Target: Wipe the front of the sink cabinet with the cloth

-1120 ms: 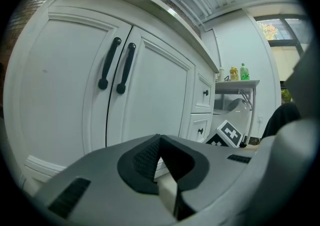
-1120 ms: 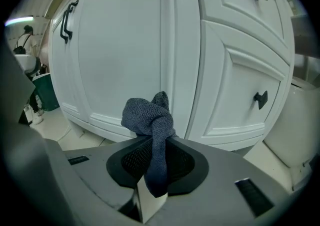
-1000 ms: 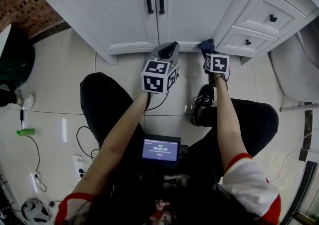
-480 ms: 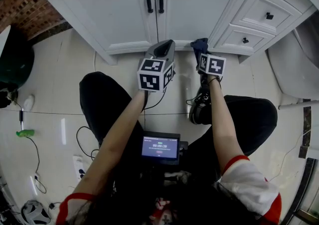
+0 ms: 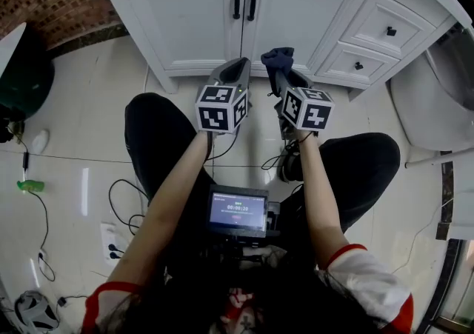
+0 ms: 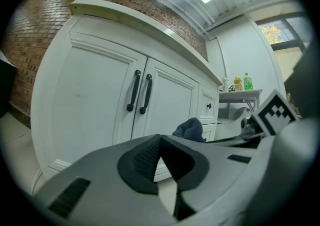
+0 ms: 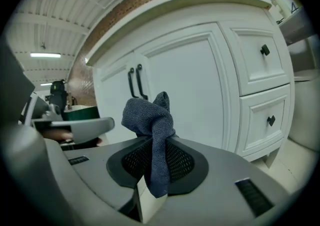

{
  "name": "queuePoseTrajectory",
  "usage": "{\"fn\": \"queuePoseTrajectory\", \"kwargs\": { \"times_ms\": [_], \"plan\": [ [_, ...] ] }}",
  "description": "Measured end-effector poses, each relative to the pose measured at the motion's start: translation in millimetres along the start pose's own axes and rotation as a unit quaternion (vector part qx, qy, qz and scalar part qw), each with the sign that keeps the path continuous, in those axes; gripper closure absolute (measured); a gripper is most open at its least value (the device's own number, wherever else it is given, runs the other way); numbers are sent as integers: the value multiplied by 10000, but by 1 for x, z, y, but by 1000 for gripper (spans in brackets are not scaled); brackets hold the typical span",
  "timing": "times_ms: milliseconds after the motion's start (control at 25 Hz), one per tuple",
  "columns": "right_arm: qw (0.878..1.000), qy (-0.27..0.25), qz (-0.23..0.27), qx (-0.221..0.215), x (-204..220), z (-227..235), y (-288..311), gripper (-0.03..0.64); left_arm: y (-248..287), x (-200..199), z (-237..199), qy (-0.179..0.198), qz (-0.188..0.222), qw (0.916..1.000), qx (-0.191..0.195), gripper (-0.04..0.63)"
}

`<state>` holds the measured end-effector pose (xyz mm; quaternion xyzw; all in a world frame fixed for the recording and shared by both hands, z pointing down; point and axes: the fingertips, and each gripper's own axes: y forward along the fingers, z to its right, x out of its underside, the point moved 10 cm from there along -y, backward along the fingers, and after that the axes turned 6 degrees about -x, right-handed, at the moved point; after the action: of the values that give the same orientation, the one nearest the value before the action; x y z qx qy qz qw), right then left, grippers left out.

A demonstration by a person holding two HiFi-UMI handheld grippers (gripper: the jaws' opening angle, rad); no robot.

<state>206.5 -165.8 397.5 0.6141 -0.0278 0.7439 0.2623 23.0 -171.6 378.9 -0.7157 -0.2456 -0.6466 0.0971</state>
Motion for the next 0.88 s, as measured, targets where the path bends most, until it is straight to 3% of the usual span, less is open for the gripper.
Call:
{"fn": "queuePoseTrajectory", "kwargs": {
  "times_ms": [320, 880],
  "plan": [
    [9982, 198, 488, -272, 13, -31, -53, 526, -50, 12, 6, -220, 94, 9996, -170, 560],
    [9988, 41, 260, -416, 39, -51, -49, 526, -78, 32, -1, -180, 93, 9992, -342, 560]
  ]
}}
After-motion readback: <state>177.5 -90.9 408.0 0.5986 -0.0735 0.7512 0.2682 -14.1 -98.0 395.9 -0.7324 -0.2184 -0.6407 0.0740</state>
